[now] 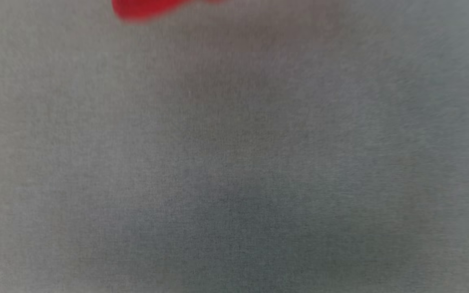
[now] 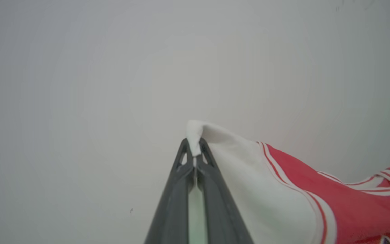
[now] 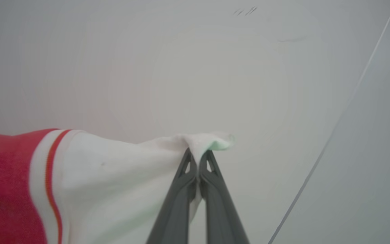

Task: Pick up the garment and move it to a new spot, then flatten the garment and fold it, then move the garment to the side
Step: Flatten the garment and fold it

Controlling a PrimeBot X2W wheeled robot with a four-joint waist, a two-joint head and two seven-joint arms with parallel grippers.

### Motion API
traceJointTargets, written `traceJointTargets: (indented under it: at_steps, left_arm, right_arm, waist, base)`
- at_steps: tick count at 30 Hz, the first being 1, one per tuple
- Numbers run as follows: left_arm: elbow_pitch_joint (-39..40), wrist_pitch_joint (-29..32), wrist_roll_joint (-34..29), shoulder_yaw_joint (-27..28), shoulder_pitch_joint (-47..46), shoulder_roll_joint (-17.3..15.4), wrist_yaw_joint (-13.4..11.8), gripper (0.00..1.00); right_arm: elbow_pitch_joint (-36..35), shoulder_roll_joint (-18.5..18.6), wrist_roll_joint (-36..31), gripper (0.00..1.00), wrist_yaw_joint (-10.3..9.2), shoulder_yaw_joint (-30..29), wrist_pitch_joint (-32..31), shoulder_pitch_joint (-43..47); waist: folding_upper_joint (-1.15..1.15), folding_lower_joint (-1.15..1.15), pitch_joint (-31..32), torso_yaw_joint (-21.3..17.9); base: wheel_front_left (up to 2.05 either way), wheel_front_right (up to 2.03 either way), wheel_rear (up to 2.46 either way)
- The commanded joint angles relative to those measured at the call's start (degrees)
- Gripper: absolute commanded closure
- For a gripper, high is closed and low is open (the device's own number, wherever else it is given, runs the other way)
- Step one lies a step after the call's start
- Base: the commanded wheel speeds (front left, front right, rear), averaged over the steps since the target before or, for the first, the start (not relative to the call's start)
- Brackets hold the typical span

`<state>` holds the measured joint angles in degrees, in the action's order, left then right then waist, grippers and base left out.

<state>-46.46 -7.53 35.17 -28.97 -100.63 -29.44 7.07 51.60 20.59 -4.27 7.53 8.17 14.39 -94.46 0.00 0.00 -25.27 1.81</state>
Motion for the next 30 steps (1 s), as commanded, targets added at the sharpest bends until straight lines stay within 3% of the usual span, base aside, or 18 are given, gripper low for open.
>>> traceJointTargets:
  at_steps: [1, 6, 9, 12, 18, 24, 30]
  left_arm:
    - [-0.5, -1.4, -0.6, -0.1, 0.0, 0.4, 0.0, 1.00]
    - [-3.1, -6.9, 0.2, -2.1, 3.1, 2.1, 0.3, 1.00]
    - [-1.2, -7.1, 3.8, -6.7, 9.0, 2.9, 0.4, 1.00]
    - [1.2, -4.4, 8.4, -11.4, 15.8, 0.6, 0.4, 1.00]
    - [9.9, 1.8, 19.0, -19.2, 30.7, -5.2, 0.4, 1.00]
    - [18.9, 3.9, 26.0, -21.8, 45.9, -11.7, 0.4, 1.00]
    - [29.6, 2.4, 29.3, -22.7, 59.3, -18.4, -2.8, 1.00]
  right_arm:
    - [-0.4, -0.5, -0.9, 1.00, -0.08, -0.5, 0.4, 0.2]
    - [-3.5, -2.8, -8.8, 1.00, -0.09, -2.8, 0.8, 5.3]
    - [-4.2, -3.4, -7.9, 1.00, -0.09, -2.6, 0.9, 11.0]
    - [-2.4, -4.0, -4.5, 1.00, -0.09, -0.6, 0.8, 17.5]
    - [0.7, -5.1, 9.4, 1.00, -0.08, 6.0, -1.1, 29.3]
    - [-7.7, 0.7, 24.2, 1.00, -0.08, 17.5, -5.1, 42.4]
    - [-21.9, 10.3, 36.0, 1.00, -0.08, 24.5, -7.9, 55.0]
  waist:
    - [0.00, 0.00, -3.1, 1.3]
    - [0.00, 0.00, -3.6, 2.6]
    - [0.00, 0.00, -2.1, 3.0]
    - [0.00, 0.00, 0.2, 3.2]
    - [0.00, 0.00, 5.2, 3.1]
    - [0.00, 0.00, 9.8, 2.9]
    - [0.00, 0.00, 12.6, 2.6]
  base:
    - [0.00, 0.00, 0.00]
    - [0.00, 0.00, 0.00]
    - [0.00, 0.00, 0.00]
    - [0.00, 0.00, 0.00]
    - [0.00, 0.00, 0.00]
    - [0.00, 0.00, 0.00]
    - [0.00, 0.00, 0.00]
